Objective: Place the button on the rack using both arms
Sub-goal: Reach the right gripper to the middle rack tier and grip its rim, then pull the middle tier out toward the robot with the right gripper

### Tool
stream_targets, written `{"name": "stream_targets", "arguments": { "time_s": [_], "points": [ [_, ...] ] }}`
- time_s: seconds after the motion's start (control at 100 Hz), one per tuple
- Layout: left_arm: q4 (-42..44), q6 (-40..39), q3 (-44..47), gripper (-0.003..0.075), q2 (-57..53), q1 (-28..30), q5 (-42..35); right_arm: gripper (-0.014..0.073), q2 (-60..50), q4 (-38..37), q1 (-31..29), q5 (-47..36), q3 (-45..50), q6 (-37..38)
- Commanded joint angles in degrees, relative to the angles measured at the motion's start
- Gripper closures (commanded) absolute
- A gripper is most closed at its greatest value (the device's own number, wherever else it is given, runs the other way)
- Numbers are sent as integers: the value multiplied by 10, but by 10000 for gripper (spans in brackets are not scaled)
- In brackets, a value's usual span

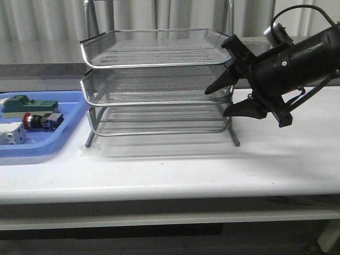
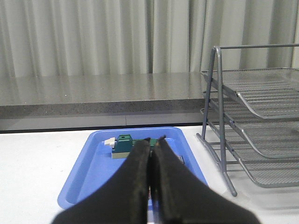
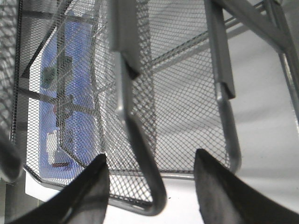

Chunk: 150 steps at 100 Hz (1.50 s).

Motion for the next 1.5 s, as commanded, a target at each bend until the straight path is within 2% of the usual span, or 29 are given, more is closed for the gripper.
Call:
{"name": "stream_targets", "arguments": {
  "time_s": [0.0, 0.16, 0.68, 0.89, 1.18, 1.49],
  "points": [
    [0, -5, 26, 741, -20, 0, -45, 231, -26, 18, 0, 30, -16, -13],
    [0, -5, 26, 741, -20, 0, -45, 339, -26, 24, 0, 30, -16, -13],
    [0, -5, 26, 741, -20, 0, -45, 601, -26, 14, 0, 30, -15, -13],
    [0, -5, 26, 741, -20, 0, -45, 608, -26, 3, 0, 40, -1, -13],
    [0, -5, 26, 741, -20, 0, -45, 608, -34, 3, 0, 64, 66, -28],
    [0, -5, 26, 741, -20, 0, -45, 608, -109, 3, 0, 64, 151, -65]
  ]
}}
